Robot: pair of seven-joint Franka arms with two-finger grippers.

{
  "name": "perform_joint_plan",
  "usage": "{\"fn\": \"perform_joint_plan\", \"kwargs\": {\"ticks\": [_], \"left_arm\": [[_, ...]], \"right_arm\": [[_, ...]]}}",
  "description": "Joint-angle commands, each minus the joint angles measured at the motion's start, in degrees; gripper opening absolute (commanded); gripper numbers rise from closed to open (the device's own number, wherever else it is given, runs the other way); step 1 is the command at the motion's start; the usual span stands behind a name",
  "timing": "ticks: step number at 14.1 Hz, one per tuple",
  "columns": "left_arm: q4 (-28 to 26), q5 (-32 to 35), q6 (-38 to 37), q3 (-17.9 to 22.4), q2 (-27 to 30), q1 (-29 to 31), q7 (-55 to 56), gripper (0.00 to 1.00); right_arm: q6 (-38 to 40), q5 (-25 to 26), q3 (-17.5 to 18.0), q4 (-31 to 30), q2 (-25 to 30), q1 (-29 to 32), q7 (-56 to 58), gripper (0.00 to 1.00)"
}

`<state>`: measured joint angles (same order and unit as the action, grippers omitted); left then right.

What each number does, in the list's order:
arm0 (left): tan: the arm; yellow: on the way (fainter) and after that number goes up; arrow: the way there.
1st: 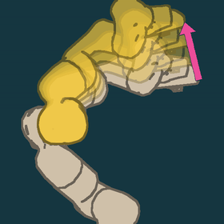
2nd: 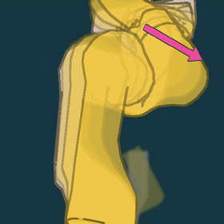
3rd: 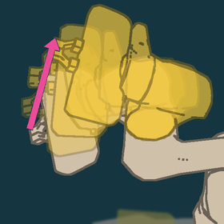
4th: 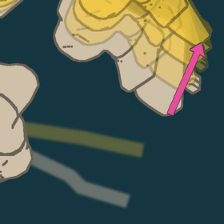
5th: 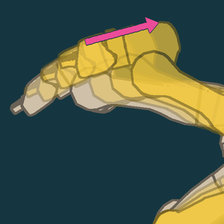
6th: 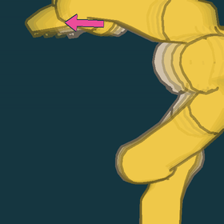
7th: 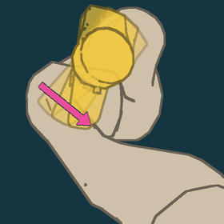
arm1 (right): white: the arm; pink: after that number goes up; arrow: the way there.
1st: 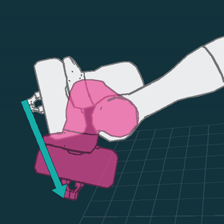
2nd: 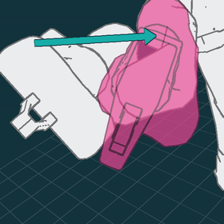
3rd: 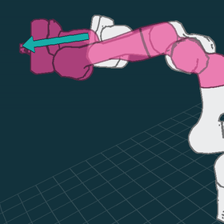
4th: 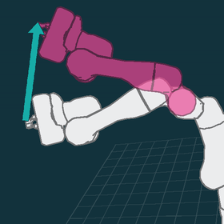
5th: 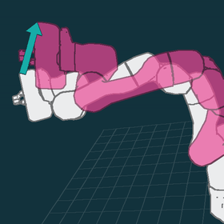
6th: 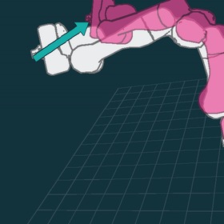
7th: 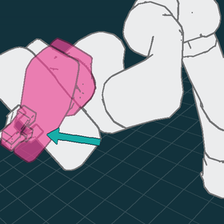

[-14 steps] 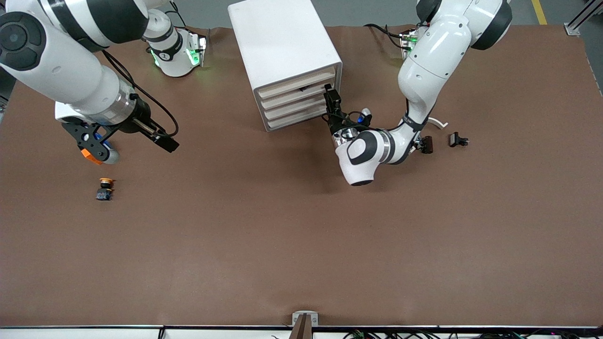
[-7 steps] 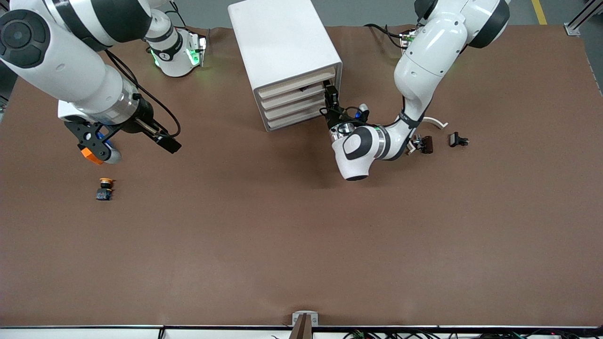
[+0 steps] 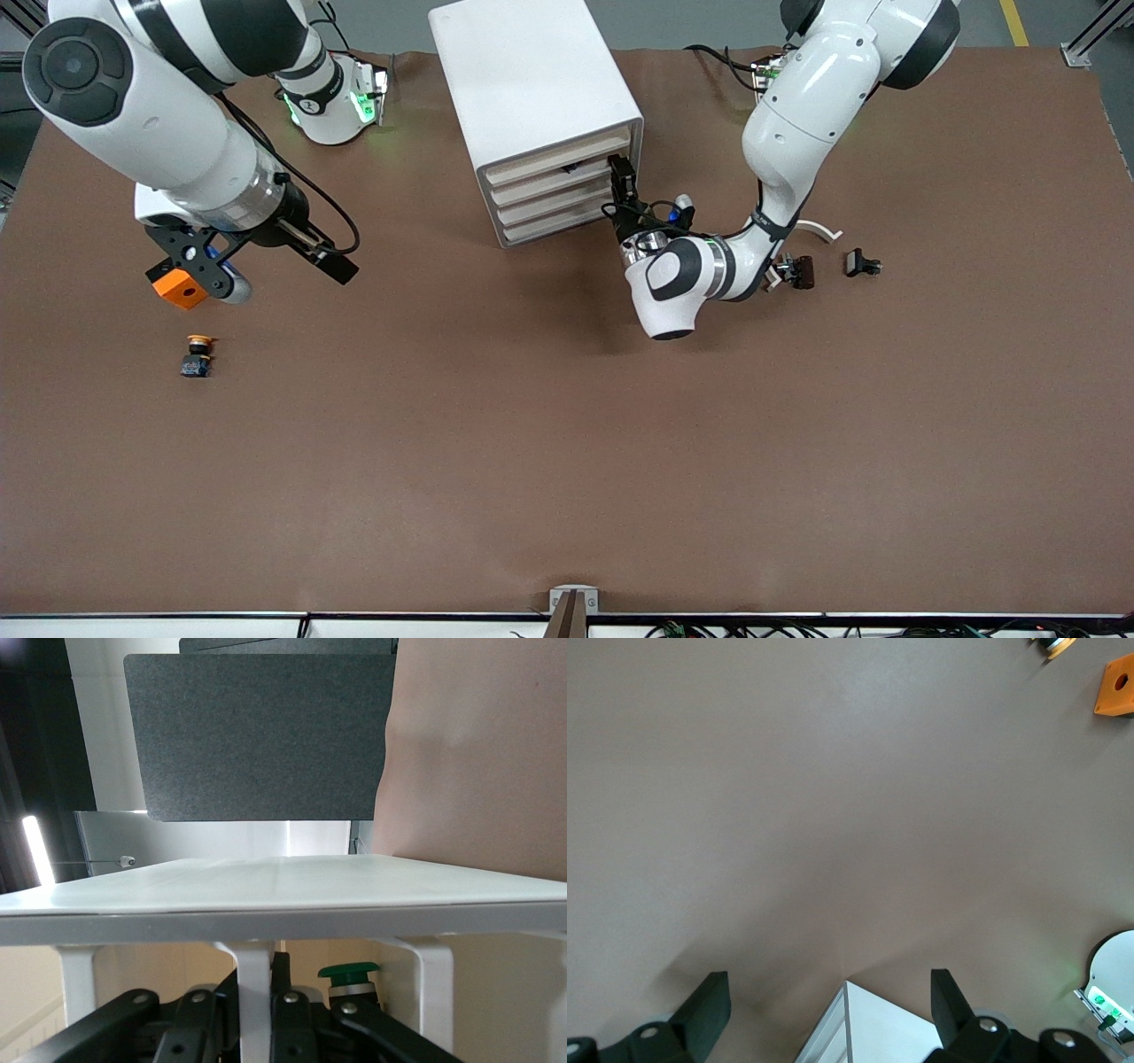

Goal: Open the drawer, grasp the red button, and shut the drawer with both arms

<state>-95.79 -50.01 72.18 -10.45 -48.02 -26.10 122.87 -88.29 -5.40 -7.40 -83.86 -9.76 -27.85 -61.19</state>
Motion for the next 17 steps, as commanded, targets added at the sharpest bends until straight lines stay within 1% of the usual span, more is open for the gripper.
{"fn": "perform_joint_plan", "kwargs": {"ticks": [1,3,4,5,6,9,12,14,17], "left_arm": [[-0.8,-1.3,-0.1,0.1,1.6,3.9,0.1,0.09],[-0.8,-2.3,-0.1,0.1,1.6,5.5,0.0,0.10],[-0.6,-2.7,0.0,0.2,1.6,6.3,0.0,0.10],[-0.3,-3.3,0.2,0.2,1.6,6.9,0.0,0.10],[-0.2,-3.3,0.3,0.2,1.6,7.6,0.0,0.10],[0.2,-4.8,0.4,0.5,1.6,9.6,0.0,0.10],[0.9,-5.9,0.8,0.5,1.5,11.8,0.0,0.10],[0.8,-5.9,0.8,0.5,1.4,12.6,0.1,0.10],[0.8,-5.9,0.8,0.5,1.4,12.7,-0.2,0.14]], "right_arm": [[0.0,-0.2,-0.6,1.2,-0.8,-1.2,-1.0,1.00],[0.1,-0.6,-0.6,0.1,-0.8,-1.5,-1.1,1.00],[0.0,-1.5,-0.5,-0.8,-0.8,-2.3,-1.2,1.00],[-1.5,-3.9,-0.6,-1.4,-0.8,-3.1,-2.3,1.00],[-3.2,-4.8,-0.5,-2.3,-0.8,-3.9,-4.1,1.00],[-8.6,-6.0,-0.5,-3.3,-2.5,-8.9,-6.0,1.00],[-16.3,-6.6,-0.6,-3.2,-6.0,-14.7,-14.5,1.00],[-17.8,-6.6,-0.6,-3.0,-6.9,-17.8,-16.8,1.00],[-17.4,-6.6,-0.6,-3.1,-8.1,-22.1,-17.2,1.00]]}}
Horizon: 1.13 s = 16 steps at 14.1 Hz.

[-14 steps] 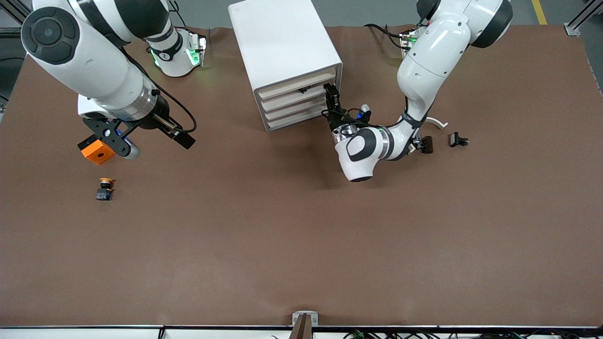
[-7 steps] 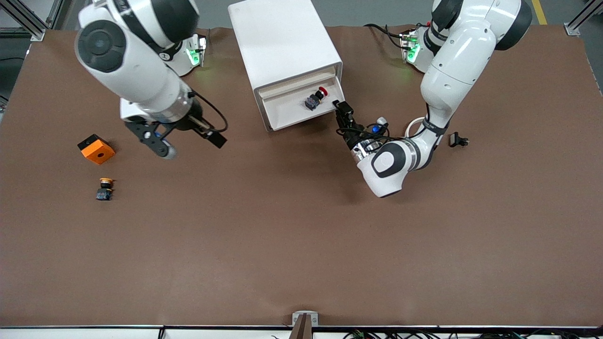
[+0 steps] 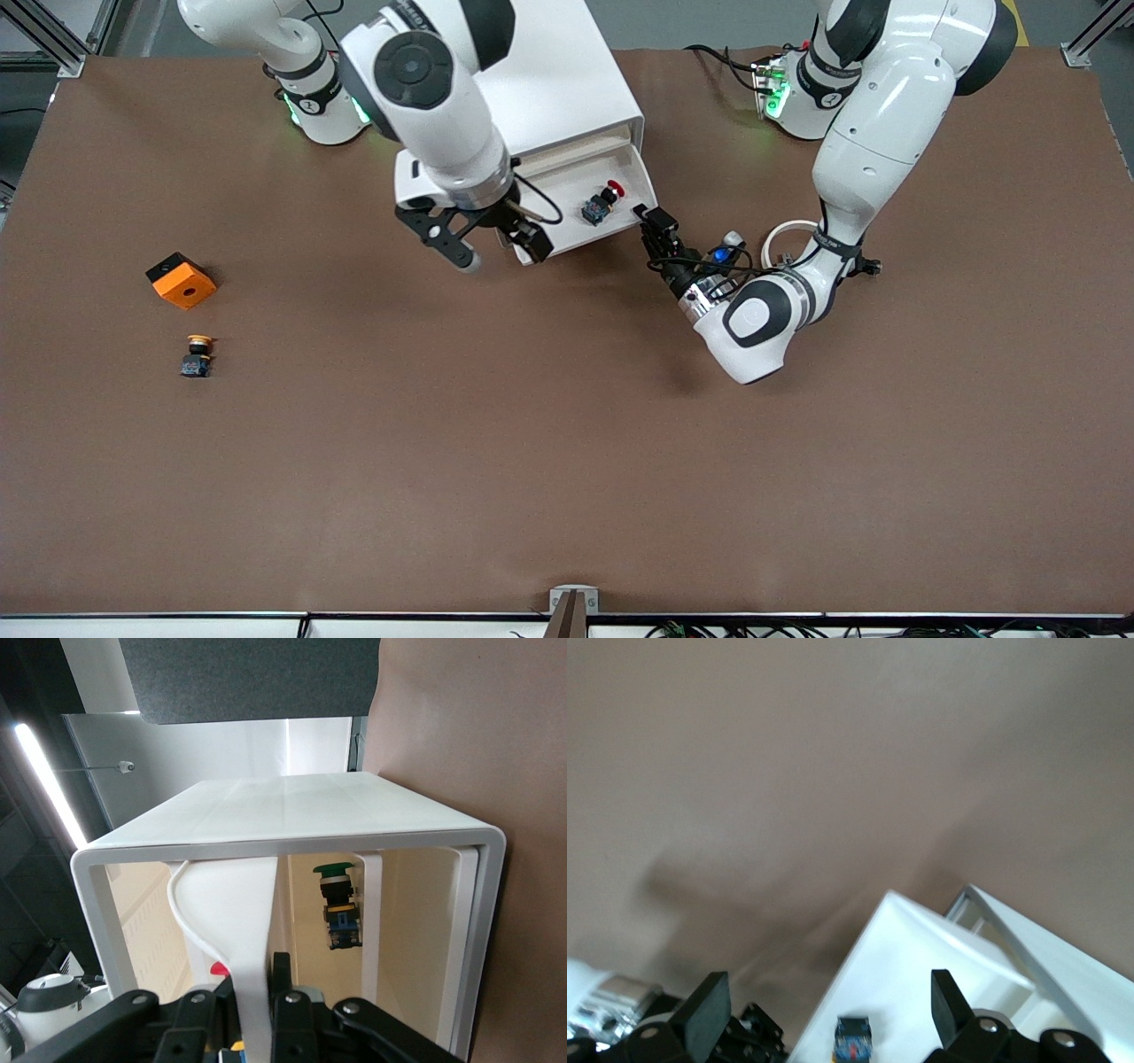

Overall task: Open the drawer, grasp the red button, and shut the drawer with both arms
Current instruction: 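Pull the drawer open with the left gripper while the right gripper reaches in, then grasp the red button with the right gripper while the left gripper releases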

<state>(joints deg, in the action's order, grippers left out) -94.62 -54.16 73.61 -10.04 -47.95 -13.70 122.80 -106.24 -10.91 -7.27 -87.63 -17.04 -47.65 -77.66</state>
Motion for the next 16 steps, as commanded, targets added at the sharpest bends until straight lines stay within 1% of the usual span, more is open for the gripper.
{"fn": "perform_joint_plan", "kwargs": {"ticks": [1,3,4,5,8,10,14,16], "left_arm": [[-0.4,-1.7,-0.7,0.1,1.4,0.3,-0.1,0.30],[-0.4,-1.7,-0.7,0.1,1.3,0.3,-0.2,0.74],[-0.4,-1.6,-0.6,0.2,1.3,0.3,-0.3,0.93],[-0.4,-1.5,-0.6,0.2,1.4,0.3,-0.5,1.00],[0.7,-0.8,-0.3,0.4,1.5,0.4,-0.9,1.00],[2.7,1.5,0.5,0.6,1.7,1.0,-1.2,1.00],[7.0,5.9,1.4,0.5,3.2,2.0,-10.1,1.00],[7.8,9.2,1.4,0.1,5.4,1.9,-17.8,1.00]], "right_arm": [[0.2,-0.9,-0.7,0.8,-2.0,-4.2,-2.0,1.00],[0.1,0.0,-0.8,1.3,-4.9,-7.4,-4.0,1.00],[-0.2,0.2,-0.9,1.6,-5.8,-8.2,-4.4,1.00],[-1.0,0.3,-0.9,1.7,-6.7,-8.6,-5.5,1.00],[-4.4,0.9,-0.8,1.6,-8.8,-10.9,-10.0,1.00],[-5.3,1.8,-0.9,1.6,-10.0,-12.5,-11.9,1.00],[-4.6,2.2,-0.8,1.4,-9.9,-13.2,-12.2,1.00],[-4.6,2.3,-0.9,1.4,-9.9,-13.0,-12.1,1.00]]}}
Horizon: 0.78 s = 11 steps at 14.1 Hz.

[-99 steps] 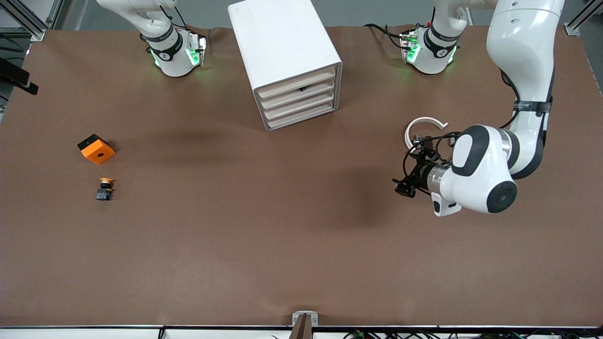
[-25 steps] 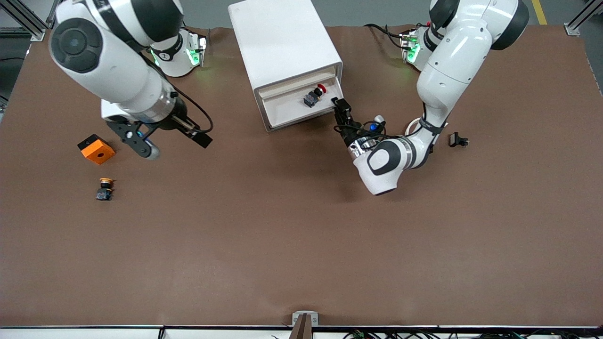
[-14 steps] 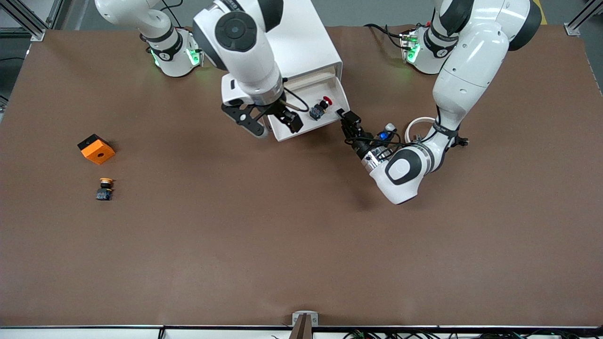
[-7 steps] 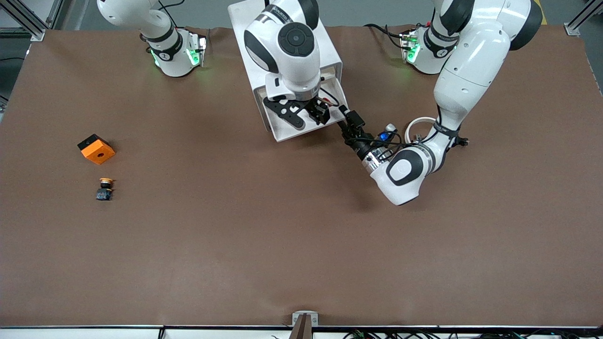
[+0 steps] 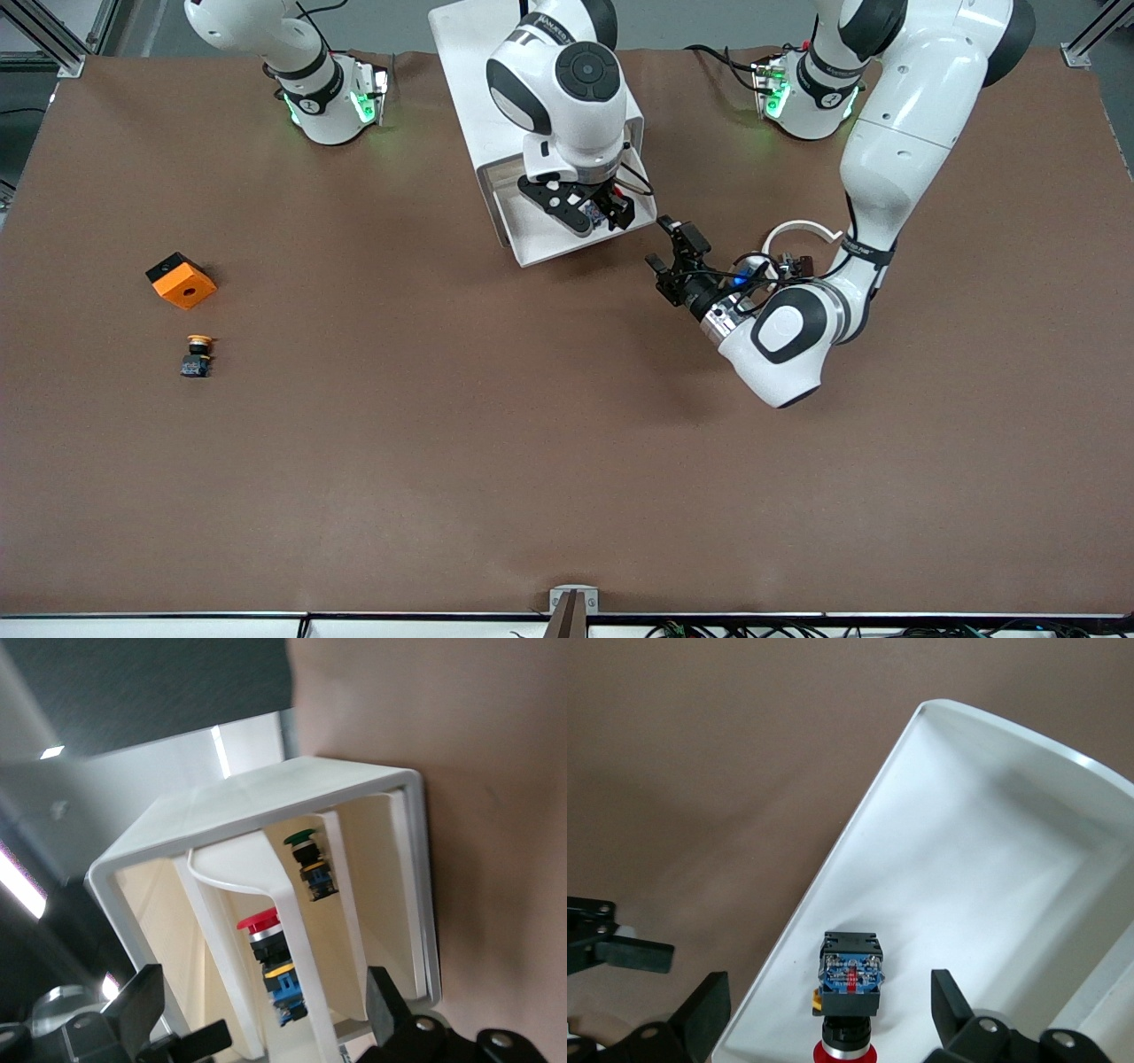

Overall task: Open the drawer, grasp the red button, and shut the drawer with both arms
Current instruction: 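Grasp the red button with the right gripper while the left gripper releases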

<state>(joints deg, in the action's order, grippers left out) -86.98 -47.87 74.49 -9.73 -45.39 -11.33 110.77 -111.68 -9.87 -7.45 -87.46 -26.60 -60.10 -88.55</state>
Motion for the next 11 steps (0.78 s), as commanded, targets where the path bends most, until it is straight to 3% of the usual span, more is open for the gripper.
{"fn": "perform_joint_plan", "kwargs": {"ticks": [1,3,7,11], "left_arm": [[1.1,4.6,0.6,0.4,3.8,-1.1,-10.8,1.00],[5.1,12.6,0.5,-0.2,5.2,-1.6,-17.1,1.00],[6.6,18.8,0.9,0.2,7.3,-3.0,-30.3,1.00],[7.4,29.6,10.2,0.3,8.9,-4.7,-43.3,1.00]], "right_arm": [[0.8,1.3,-0.7,1.2,-0.3,-0.5,-1.2,1.00],[0.7,3.5,-0.6,1.3,-0.4,-1.2,-1.5,1.00],[0.7,5.5,-0.6,0.8,-0.4,-1.7,-1.0,1.00],[0.1,5.6,-0.6,0.9,-1.0,-2.1,-0.9,1.00]]}}
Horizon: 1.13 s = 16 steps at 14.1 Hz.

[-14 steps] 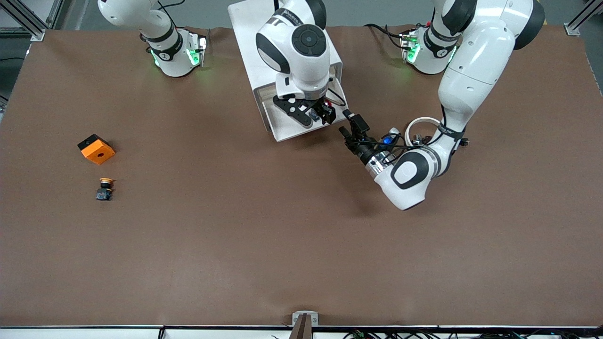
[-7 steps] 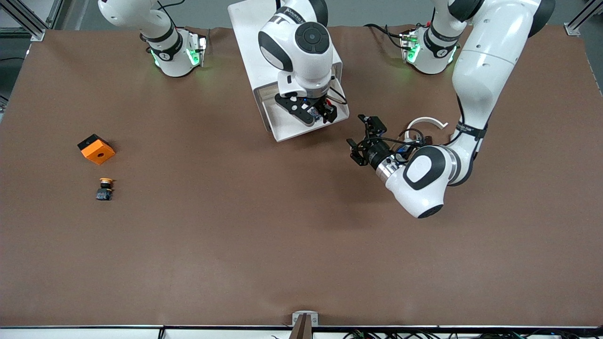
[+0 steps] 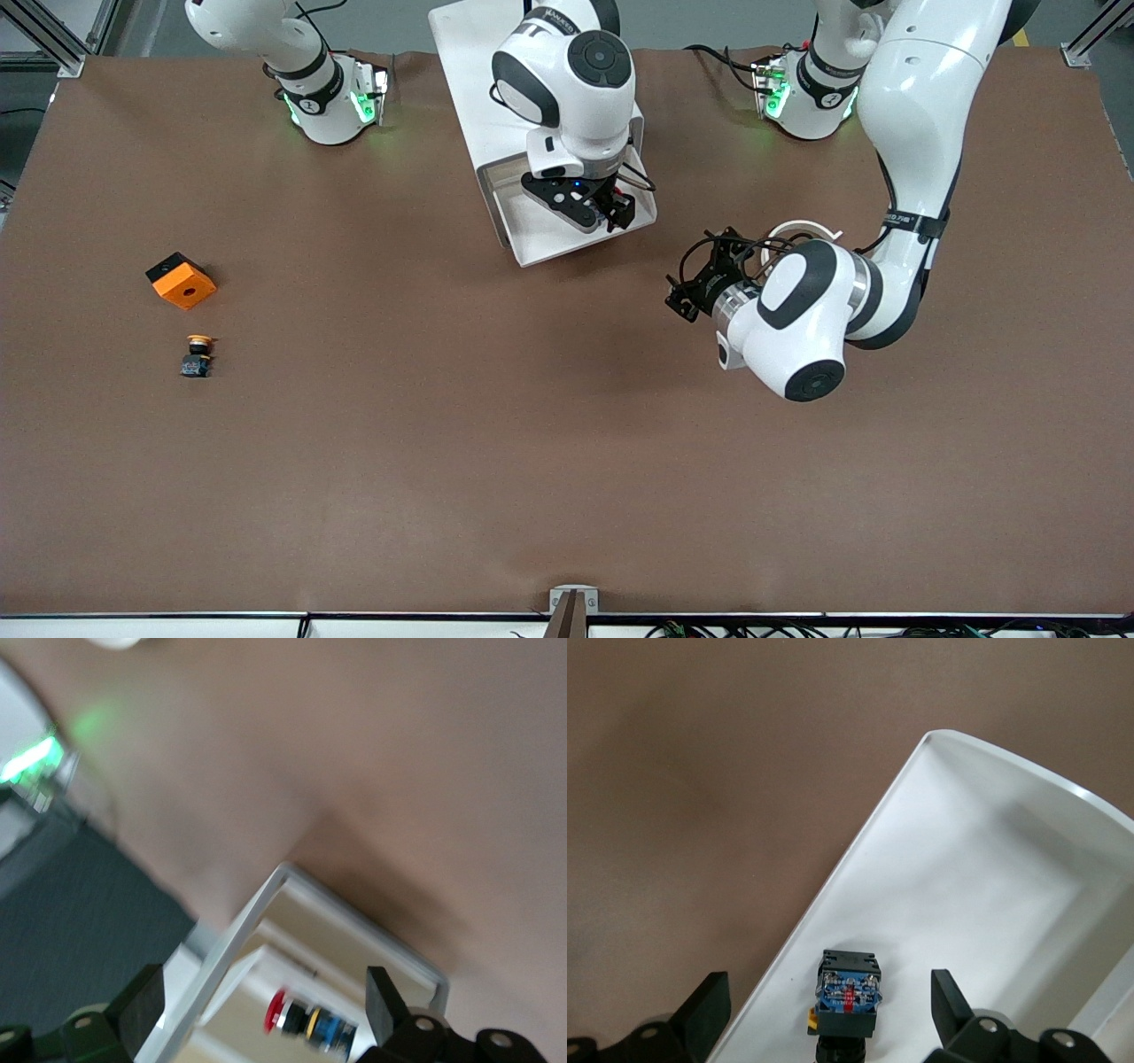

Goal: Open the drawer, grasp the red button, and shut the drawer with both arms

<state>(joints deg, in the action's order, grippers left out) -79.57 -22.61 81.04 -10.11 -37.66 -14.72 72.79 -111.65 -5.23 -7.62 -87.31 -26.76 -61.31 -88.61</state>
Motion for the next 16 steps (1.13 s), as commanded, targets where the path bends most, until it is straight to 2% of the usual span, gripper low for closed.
{"fn": "perform_joint_plan", "kwargs": {"ticks": [1,3,8,9,11,13,16], "left_arm": [[0.0,6.8,6.5,0.7,1.2,-1.3,-6.9,1.00],[0.1,10.7,11.1,0.8,1.3,-1.2,-9.9,1.00],[2.5,25.0,15.7,0.4,2.1,-1.3,-20.1,1.00],[2.5,25.4,17.3,0.6,2.2,-1.2,-20.7,1.00],[2.6,25.5,25.0,0.8,2.5,-0.6,-21.6,1.00],[2.7,25.7,28.3,1.1,2.5,-0.4,-21.8,1.00],[3.5,27.9,33.1,4.0,2.6,-1.1,-21.8,1.00]], "right_arm": [[0.1,0.8,-0.5,0.7,-0.9,-1.2,-1.0,1.00],[0.3,0.7,-0.4,0.7,-1.0,-1.5,-1.0,1.00],[0.0,0.1,-0.4,1.0,-4.4,-2.4,-1.0,1.00],[0.0,0.0,-0.4,1.0,-4.8,-2.4,-1.0,1.00],[0.1,0.0,-0.4,1.1,-4.9,-3.2,-1.2,1.00],[0.2,0.0,-0.4,1.1,-4.9,-3.1,-1.2,1.00],[0.1,-0.5,-0.4,1.3,-4.9,-3.0,-1.1,1.00]]}}
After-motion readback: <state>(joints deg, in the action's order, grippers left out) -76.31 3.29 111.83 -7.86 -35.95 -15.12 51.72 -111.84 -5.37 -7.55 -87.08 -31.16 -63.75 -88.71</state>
